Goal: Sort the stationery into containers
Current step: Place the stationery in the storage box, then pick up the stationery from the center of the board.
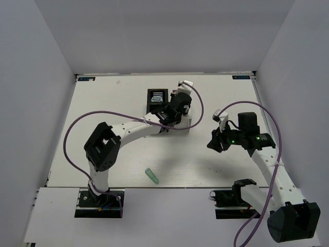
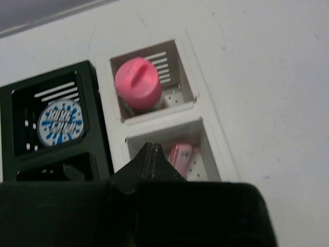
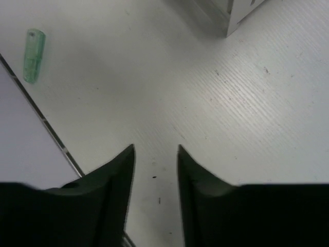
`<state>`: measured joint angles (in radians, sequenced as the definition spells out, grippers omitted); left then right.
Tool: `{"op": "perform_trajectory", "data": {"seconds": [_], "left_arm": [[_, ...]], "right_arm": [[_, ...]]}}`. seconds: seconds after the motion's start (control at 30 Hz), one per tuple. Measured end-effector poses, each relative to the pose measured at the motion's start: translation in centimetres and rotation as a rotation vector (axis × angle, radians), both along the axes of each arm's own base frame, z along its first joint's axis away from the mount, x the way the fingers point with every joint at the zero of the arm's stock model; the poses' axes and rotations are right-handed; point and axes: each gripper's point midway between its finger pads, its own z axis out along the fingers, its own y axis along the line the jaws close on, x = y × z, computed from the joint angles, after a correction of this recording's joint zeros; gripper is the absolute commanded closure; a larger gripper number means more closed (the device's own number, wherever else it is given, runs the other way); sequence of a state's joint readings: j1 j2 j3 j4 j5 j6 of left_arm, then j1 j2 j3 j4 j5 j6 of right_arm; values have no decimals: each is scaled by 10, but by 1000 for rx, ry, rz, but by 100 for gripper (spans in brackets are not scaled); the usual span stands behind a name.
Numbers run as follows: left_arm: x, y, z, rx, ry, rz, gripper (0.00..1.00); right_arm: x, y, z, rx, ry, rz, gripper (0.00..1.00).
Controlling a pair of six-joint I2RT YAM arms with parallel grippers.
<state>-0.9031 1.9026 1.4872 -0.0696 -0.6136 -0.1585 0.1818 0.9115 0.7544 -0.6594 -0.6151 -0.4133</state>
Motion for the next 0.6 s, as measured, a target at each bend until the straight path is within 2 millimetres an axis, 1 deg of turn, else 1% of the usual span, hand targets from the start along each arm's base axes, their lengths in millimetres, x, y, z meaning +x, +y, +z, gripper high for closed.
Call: {"op": "perform_trajectory", "data": {"seconds": [0.03,0.07,0.13,0.17,0.2,0.23,0.3,0.33,0.37,0.4,0.43,0.47,0.5,0.53,0.6], "left_arm": [[-6,4,0,2,14,0,100],[-13,7,3,-1,25,2,100],[-36,18,14,-12,68,15,98],[-47,22,22,-50,92,35,84],[-62,32,30,-79,126,62,66],[-79,42,38,-104,165,87,51],[-112,65,47,-196,243,166,44],[-129,80,46,-237,288,214,37],[-143,94,40,-267,330,255,33],[-158,111,28,-302,379,309,31],[-173,127,11,-300,431,354,27],[-188,142,-12,-289,487,402,24],[-200,156,-35,-271,537,445,23],[-217,172,-66,-231,603,506,23],[-244,195,-112,-156,706,595,23]], "right_arm": [[0,-1,0,1,-2,0,88],[0,-1,0,1,-1,0,100],[-1,-2,0,10,15,-13,100],[-1,-2,0,13,21,-19,82],[-2,-2,0,17,30,-24,50],[-2,-2,-1,20,40,-29,10],[-3,-2,-3,21,52,-23,10],[-3,-1,-4,23,62,-21,10],[-4,-1,-5,26,74,-20,11],[-4,0,-7,28,85,-19,22],[-4,0,-8,28,95,-19,51],[-3,0,-10,26,102,-19,100],[-3,0,-12,27,116,-22,100],[-4,0,-15,27,144,-36,100],[-3,-2,-21,16,177,-49,99]]}}
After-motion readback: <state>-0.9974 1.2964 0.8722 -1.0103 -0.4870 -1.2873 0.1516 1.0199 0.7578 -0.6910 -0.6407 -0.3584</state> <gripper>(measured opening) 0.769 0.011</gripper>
